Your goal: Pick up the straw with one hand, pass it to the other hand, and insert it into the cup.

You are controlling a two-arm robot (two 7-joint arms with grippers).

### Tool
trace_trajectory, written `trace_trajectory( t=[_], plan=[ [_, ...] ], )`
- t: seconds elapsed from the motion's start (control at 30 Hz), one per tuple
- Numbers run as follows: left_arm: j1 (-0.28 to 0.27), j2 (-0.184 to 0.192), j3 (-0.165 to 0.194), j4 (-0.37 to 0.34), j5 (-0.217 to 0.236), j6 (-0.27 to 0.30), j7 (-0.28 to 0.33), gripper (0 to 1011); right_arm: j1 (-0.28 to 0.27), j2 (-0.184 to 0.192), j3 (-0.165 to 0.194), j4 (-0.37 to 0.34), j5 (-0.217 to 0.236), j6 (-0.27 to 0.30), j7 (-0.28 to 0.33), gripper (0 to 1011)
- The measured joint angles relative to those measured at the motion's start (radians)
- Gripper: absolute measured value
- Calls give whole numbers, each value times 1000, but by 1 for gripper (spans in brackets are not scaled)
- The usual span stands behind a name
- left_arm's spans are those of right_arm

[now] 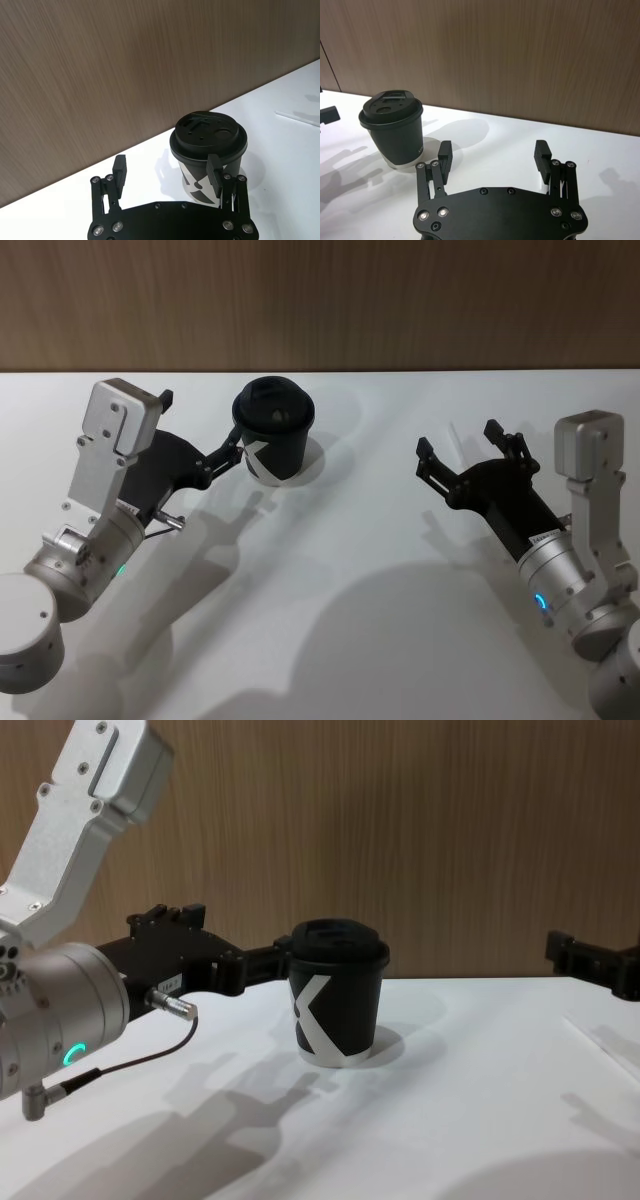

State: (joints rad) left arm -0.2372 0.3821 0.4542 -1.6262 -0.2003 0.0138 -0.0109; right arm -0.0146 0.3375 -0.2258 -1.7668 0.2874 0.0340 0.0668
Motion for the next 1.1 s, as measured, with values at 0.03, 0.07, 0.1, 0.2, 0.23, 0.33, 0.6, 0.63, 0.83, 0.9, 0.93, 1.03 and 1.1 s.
trace_trajectory(
  t=[0.03, 0.07, 0.1, 0.2, 0.23, 0.33, 0.6, 0.63, 0.83, 0.9, 0.93, 1.03, 1.1],
  plan=[
    [0, 0, 0, 0, 0, 0, 0, 1003, 0, 0, 0, 0, 0, 0, 0, 1001],
    [0, 0, 0, 0, 0, 0, 0, 1003, 0, 0, 0, 0, 0, 0, 0, 1001],
    [0, 0, 0, 0, 0, 0, 0, 1003, 0, 0, 0, 0, 0, 0, 0, 1001],
    [0, 0, 0, 0, 0, 0, 0, 1003, 0, 0, 0, 0, 0, 0, 0, 1001],
    [0, 0, 0, 0, 0, 0, 0, 1003, 0, 0, 0, 0, 0, 0, 0, 1001],
    [0, 0, 0, 0, 0, 0, 0, 1003, 0, -2, 0, 0, -2, 2, 0, 1001],
    [0, 0, 0, 0, 0, 0, 0, 1003, -4, -9, -4, -6, -19, 32, -18, 1001],
    [0, 0, 0, 0, 0, 0, 0, 1003, -4, -10, -4, -8, -21, 37, -22, 1001],
    [0, 0, 0, 0, 0, 0, 0, 1003, -11, -15, -3, -20, -33, 75, -42, 1001],
    [0, 0, 0, 0, 0, 0, 0, 1002, -14, -17, -1, -25, -36, 89, -48, 1001],
    [0, 0, 0, 0, 0, 0, 0, 1003, -15, -18, 0, -26, -36, 93, -49, 1001],
    [0, 0, 0, 0, 0, 0, 0, 1003, -19, -20, 4, -32, -37, 113, -55, 1001],
    [0, 0, 0, 0, 0, 0, 0, 1003, -21, -21, 6, -36, -38, 127, -57, 1001]
  ],
)
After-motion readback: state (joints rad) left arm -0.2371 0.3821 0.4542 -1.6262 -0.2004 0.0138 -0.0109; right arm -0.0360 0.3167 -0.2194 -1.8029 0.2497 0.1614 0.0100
